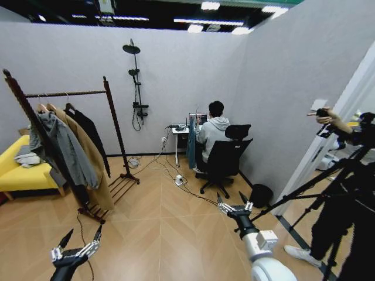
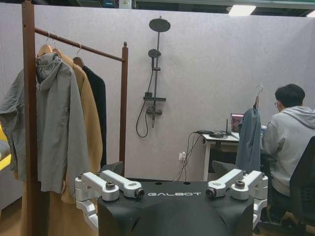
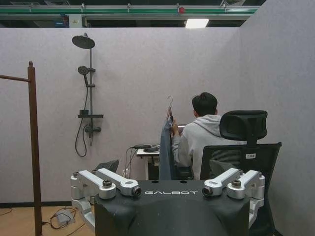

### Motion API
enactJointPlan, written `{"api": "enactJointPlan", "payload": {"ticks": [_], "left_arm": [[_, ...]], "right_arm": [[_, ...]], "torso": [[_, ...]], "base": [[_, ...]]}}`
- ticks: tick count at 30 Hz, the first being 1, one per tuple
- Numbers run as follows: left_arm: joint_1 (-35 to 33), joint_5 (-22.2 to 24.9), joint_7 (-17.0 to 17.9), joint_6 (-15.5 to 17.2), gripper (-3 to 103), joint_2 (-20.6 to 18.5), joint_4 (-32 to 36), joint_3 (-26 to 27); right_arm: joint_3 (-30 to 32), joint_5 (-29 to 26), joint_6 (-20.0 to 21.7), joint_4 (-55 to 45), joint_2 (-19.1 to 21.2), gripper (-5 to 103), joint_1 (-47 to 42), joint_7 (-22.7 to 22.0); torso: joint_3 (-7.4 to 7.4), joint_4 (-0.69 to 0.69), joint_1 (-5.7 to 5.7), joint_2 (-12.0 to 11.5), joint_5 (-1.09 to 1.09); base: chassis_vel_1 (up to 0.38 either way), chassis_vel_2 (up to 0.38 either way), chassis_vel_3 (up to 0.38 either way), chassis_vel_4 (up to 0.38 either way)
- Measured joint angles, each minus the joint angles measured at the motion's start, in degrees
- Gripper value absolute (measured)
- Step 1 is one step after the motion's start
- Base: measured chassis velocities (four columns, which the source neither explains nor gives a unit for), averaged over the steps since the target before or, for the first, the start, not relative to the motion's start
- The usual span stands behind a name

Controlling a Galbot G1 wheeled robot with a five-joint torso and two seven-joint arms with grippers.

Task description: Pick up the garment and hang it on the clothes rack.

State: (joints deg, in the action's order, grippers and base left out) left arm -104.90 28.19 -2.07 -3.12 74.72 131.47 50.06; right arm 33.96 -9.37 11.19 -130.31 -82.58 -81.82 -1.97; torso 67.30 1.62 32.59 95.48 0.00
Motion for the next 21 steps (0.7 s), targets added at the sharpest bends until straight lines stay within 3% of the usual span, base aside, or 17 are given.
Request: {"api": "enactJointPlan", "payload": {"ticks": [12,21], "left_arm": [[0.0,0.0,0.0,0.0,100,0.0,0.0,0.0],[0.0,0.0,0.0,0.0,100,0.0,0.0,0.0]], "right_arm": [[0.0,0.2,0.5,-0.1,0.0,100,0.5,0.0],[0.8,-0.8,-0.1,-0.1,0.6,100,-0.2,2.7]], "torso": [[0.00,0.00,0.00,0.0,0.00],[0.00,0.00,-0.02,0.0,0.00]], "base": [[0.000,0.000,0.000,0.000],[-0.018,0.014,0.018,-0.018]]}}
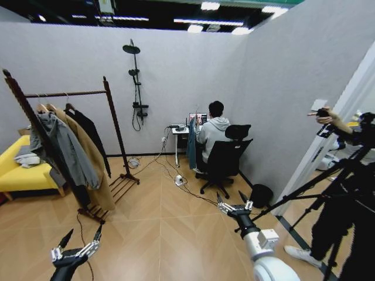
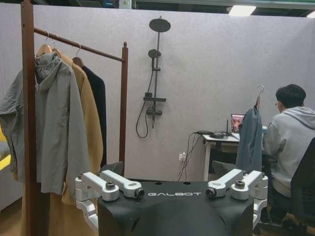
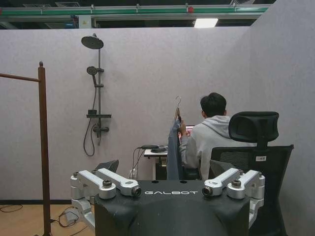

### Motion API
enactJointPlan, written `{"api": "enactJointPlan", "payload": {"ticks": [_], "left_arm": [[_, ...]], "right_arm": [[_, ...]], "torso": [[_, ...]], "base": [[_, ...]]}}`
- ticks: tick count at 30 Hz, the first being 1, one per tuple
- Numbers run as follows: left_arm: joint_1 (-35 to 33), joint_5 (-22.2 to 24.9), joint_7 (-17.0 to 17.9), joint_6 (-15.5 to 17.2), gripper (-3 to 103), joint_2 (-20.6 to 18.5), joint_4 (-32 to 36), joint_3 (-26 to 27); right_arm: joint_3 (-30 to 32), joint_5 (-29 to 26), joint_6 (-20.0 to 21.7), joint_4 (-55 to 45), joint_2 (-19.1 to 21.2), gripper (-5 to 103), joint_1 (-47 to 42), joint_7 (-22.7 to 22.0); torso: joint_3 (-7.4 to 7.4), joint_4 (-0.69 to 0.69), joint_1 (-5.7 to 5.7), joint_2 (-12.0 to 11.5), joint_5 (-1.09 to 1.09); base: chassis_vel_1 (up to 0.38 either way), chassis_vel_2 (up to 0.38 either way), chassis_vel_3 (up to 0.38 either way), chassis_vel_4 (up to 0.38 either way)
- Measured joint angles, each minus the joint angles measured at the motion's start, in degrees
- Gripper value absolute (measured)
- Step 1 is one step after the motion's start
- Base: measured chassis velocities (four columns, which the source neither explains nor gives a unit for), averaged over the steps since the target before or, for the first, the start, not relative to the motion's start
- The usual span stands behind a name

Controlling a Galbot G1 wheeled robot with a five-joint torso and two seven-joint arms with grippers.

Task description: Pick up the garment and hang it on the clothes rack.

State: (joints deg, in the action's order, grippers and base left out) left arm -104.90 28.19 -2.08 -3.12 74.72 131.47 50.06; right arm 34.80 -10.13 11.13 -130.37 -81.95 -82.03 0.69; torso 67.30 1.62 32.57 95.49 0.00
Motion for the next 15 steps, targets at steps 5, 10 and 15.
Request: {"api": "enactJointPlan", "payload": {"ticks": [5,10,15], "left_arm": [[0.0,0.0,0.0,0.0,100,0.0,0.0,0.0],[0.0,0.0,0.0,0.0,100,0.0,0.0,0.0],[0.0,0.0,0.0,0.0,100,0.0,0.0,0.0]], "right_arm": [[0.0,0.0,-0.2,0.1,0.0,100,0.1,0.2],[-0.1,0.0,-0.4,0.2,0.0,100,0.4,0.2],[-0.2,0.1,-0.5,0.5,-0.1,100,0.5,0.3]], "torso": [[0.00,0.00,0.01,0.0,0.00],[0.01,0.00,0.02,0.0,0.00],[0.01,-0.01,0.02,0.0,-0.01]], "base": [[-0.133,0.136,0.142,-0.141],[-0.208,0.216,0.225,-0.216],[-0.251,0.262,0.244,-0.261]]}}
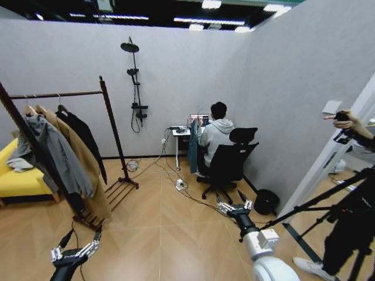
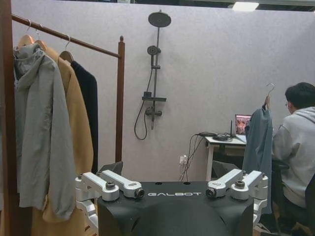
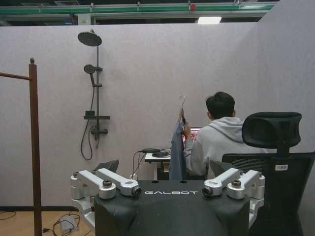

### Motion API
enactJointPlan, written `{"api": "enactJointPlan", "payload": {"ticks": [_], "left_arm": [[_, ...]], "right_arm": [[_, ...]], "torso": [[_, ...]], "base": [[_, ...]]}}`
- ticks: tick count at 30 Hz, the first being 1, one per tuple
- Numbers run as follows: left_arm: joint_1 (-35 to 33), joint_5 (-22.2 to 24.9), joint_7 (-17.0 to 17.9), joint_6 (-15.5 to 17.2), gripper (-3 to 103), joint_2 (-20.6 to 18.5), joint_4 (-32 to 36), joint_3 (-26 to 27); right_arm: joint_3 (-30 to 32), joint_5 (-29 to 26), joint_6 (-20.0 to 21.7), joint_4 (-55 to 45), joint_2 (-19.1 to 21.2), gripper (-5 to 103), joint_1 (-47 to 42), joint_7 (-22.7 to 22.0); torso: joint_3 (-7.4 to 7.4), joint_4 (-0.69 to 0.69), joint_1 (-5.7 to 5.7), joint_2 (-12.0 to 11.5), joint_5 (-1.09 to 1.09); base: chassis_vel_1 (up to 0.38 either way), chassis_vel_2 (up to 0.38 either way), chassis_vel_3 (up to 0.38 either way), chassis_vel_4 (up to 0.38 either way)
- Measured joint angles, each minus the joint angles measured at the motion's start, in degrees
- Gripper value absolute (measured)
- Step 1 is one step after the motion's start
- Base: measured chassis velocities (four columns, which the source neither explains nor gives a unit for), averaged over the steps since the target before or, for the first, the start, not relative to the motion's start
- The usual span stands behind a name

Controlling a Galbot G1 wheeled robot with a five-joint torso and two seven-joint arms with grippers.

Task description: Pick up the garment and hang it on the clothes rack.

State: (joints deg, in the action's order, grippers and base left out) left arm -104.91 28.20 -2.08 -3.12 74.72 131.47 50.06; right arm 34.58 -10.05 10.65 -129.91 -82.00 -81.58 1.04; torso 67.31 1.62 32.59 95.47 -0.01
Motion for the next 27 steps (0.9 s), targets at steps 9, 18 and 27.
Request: {"api": "enactJointPlan", "payload": {"ticks": [9,18,27], "left_arm": [[0.0,0.0,0.0,0.0,100,0.0,0.0,0.0],[0.0,0.0,0.0,0.0,100,0.0,0.0,0.0],[0.0,0.0,0.0,0.0,100,0.0,0.0,0.0]], "right_arm": [[-0.2,0.2,-0.6,0.7,-0.1,100,0.0,0.3],[-0.5,0.7,-0.7,0.9,-0.1,100,0.1,0.5],[-0.6,0.8,-0.6,1.1,0.0,100,0.6,1.2]], "torso": [[0.00,0.01,0.00,0.0,-0.01],[0.00,0.01,0.02,0.0,0.02],[-0.02,0.01,-0.02,0.0,0.00]], "base": [[-0.317,0.340,0.318,-0.324],[-0.355,0.361,0.368,-0.360],[-0.362,0.353,0.358,-0.354]]}}
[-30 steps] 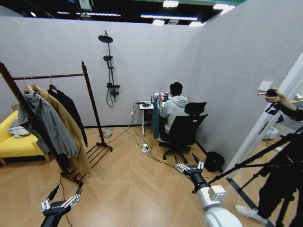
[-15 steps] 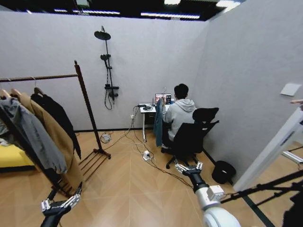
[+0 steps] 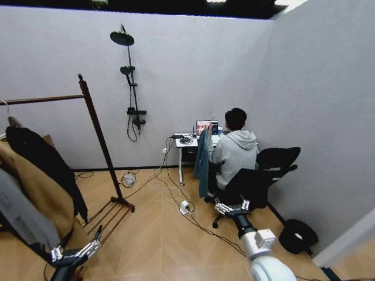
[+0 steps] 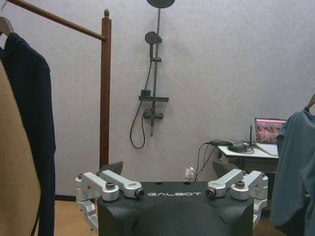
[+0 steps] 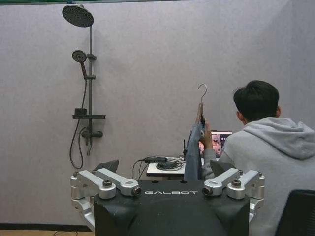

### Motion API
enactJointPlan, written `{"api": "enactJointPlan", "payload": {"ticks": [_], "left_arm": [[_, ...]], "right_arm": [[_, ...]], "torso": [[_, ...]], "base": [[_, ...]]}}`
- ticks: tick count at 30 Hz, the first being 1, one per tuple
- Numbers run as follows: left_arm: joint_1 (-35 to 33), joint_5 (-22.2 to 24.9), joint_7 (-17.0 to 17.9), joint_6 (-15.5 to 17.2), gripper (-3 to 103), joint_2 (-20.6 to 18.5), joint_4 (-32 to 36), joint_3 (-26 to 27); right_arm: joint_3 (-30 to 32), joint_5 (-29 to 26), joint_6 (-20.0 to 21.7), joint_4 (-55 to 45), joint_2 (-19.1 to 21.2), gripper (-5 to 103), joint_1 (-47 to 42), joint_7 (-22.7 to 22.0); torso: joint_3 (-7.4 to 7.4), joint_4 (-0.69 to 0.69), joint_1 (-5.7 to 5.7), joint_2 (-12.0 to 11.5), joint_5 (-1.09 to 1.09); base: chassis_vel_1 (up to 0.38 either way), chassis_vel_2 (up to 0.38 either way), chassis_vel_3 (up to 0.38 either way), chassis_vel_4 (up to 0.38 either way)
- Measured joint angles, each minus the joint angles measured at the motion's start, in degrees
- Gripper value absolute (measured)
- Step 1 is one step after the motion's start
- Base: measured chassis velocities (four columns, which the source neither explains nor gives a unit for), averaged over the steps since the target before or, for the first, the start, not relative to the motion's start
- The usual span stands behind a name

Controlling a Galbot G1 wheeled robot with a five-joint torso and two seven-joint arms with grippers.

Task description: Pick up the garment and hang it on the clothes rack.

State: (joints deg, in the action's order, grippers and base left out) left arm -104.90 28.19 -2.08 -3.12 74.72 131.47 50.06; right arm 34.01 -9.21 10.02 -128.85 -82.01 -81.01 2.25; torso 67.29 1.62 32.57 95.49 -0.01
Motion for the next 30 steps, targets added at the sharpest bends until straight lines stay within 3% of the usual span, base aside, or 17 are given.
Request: {"api": "enactJointPlan", "payload": {"ticks": [30], "left_arm": [[0.0,0.0,0.0,0.0,100,0.0,0.0,0.0]], "right_arm": [[0.4,-0.3,1.6,2.7,0.9,100,4.7,0.4]], "torso": [[0.04,0.01,0.10,0.0,0.03]], "base": [[-0.351,0.348,0.348,-0.345]]}}
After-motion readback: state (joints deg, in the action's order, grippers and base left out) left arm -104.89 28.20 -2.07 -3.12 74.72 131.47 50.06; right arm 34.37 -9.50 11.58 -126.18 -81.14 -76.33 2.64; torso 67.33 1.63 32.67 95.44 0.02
